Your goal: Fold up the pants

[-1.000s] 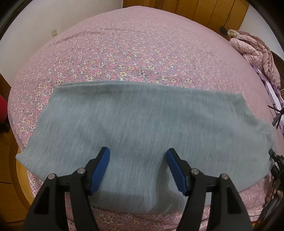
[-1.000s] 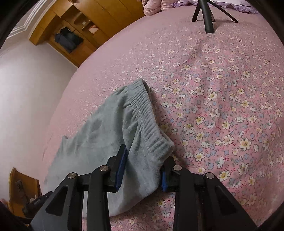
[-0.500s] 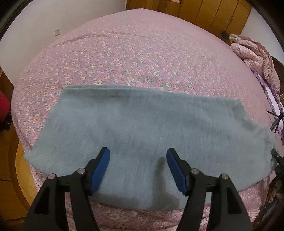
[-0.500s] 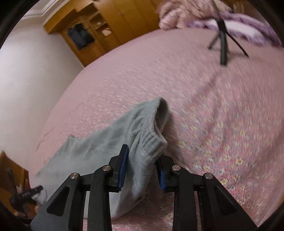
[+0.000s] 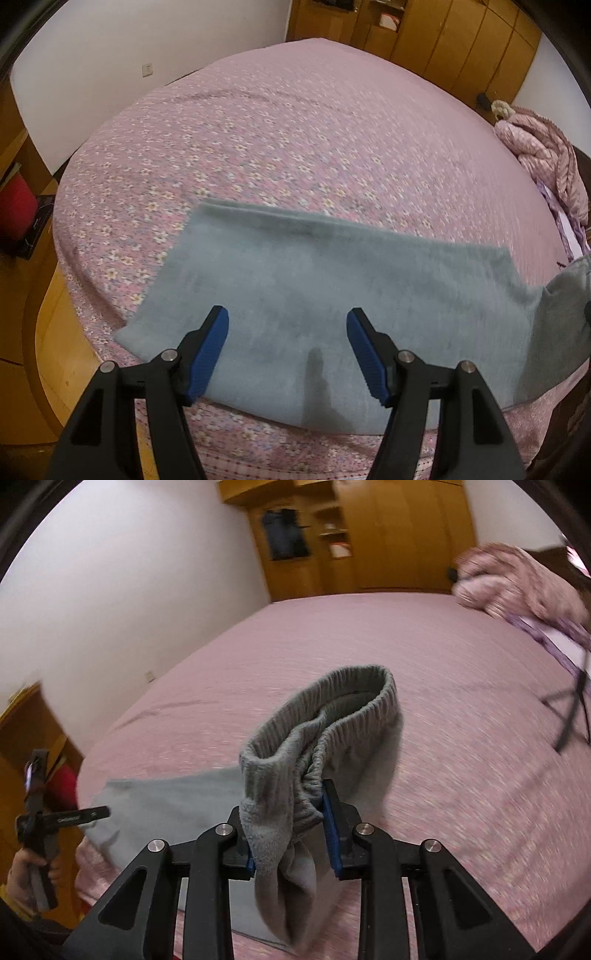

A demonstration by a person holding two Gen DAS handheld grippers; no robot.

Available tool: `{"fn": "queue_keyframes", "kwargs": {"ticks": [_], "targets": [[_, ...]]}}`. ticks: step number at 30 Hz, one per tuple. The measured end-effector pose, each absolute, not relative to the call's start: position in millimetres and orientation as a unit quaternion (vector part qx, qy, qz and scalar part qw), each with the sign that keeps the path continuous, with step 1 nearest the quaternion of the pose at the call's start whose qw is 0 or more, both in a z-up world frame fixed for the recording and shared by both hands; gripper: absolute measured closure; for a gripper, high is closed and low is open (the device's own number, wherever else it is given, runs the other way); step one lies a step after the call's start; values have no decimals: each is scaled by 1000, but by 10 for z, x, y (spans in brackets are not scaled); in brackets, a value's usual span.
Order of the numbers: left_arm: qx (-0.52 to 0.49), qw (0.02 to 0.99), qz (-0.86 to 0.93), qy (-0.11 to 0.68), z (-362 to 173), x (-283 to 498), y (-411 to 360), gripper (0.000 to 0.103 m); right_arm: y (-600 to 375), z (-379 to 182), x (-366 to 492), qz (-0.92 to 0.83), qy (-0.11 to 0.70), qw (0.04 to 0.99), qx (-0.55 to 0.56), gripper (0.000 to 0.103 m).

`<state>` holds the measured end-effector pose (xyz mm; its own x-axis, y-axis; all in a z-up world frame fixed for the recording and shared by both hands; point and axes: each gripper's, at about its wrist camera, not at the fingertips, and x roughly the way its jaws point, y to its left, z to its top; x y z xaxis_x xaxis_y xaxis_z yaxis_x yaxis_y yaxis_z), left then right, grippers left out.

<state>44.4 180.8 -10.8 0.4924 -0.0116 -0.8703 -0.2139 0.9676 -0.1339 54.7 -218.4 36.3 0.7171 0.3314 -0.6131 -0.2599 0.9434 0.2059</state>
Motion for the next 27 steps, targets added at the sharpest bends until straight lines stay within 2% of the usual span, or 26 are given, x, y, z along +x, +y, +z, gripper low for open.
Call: {"fn": "queue_keyframes", "kwargs": {"ticks": [11, 27], "targets": [[-140, 859, 74, 487, -73, 372, 2130, 33, -1063, 509, 766, 271, 345, 899, -5, 77], [-175, 864, 63, 468, -41, 196, 2510, 33, 299, 399, 838, 370, 354, 855, -86, 80]]}}
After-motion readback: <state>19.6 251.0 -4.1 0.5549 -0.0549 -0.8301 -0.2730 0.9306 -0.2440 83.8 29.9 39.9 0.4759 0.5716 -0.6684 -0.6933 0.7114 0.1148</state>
